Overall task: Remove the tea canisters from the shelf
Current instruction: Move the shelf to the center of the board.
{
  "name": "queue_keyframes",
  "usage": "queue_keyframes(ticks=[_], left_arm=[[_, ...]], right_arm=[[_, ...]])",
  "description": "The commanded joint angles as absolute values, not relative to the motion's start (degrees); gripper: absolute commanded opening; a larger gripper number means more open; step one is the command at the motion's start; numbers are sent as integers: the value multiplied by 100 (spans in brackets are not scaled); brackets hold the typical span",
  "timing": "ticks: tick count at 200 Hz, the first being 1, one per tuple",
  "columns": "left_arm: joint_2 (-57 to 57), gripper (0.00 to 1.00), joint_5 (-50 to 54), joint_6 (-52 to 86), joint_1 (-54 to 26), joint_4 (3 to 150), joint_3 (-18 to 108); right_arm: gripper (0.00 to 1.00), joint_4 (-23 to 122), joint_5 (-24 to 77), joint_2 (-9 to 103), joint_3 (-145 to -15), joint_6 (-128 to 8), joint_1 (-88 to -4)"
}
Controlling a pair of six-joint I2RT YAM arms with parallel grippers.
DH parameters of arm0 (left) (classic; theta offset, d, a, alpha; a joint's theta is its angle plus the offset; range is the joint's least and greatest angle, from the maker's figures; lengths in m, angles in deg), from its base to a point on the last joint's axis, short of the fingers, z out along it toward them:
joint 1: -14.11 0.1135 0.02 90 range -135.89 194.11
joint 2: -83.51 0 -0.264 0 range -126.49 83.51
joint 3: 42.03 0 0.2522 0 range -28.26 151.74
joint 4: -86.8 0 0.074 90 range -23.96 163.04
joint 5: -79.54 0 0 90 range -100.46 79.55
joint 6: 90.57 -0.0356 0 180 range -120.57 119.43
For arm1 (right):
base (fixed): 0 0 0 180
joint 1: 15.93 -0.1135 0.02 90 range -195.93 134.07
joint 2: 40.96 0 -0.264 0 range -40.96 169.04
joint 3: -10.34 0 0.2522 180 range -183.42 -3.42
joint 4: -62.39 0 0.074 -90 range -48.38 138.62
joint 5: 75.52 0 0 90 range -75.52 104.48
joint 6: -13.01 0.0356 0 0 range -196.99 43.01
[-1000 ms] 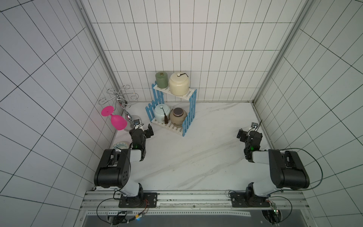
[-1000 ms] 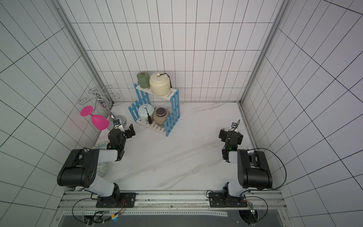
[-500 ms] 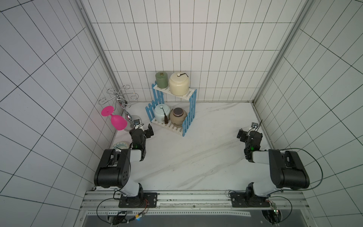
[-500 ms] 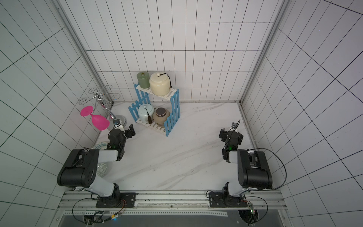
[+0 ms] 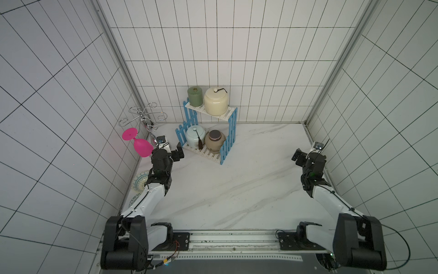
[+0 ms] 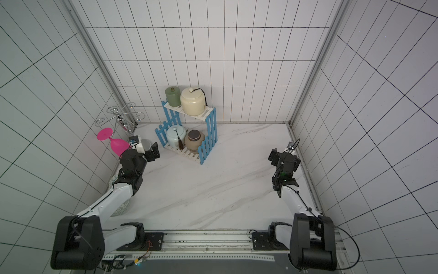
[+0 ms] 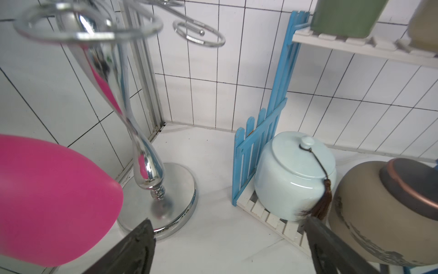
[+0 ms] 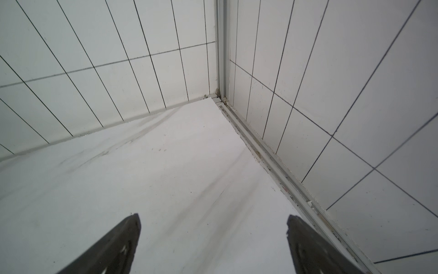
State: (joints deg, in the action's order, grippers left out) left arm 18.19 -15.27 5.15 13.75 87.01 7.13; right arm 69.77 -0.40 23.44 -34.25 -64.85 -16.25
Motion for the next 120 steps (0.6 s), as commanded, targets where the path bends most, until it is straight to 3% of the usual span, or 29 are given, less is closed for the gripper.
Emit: queue_keyframes(ticks=[1,18,49,120], left_arm=[[2262,99,-1264,719,1332,6512,1365],[2541,99,-1288,822,1332,5763,1628],[2998,99,-736,427,1584,5803,1382],[3295,99,67,329,2085,6433,735]], right_arm=[[99,5167,-26,1872,-3949,-5193,-1562],[99,4735,716,1685,-4138,-5011,-1589],[99,3852,911,1674,-4511,-4311,-1919],[99,2753,-20,2394,-5493,-3289,-3892]])
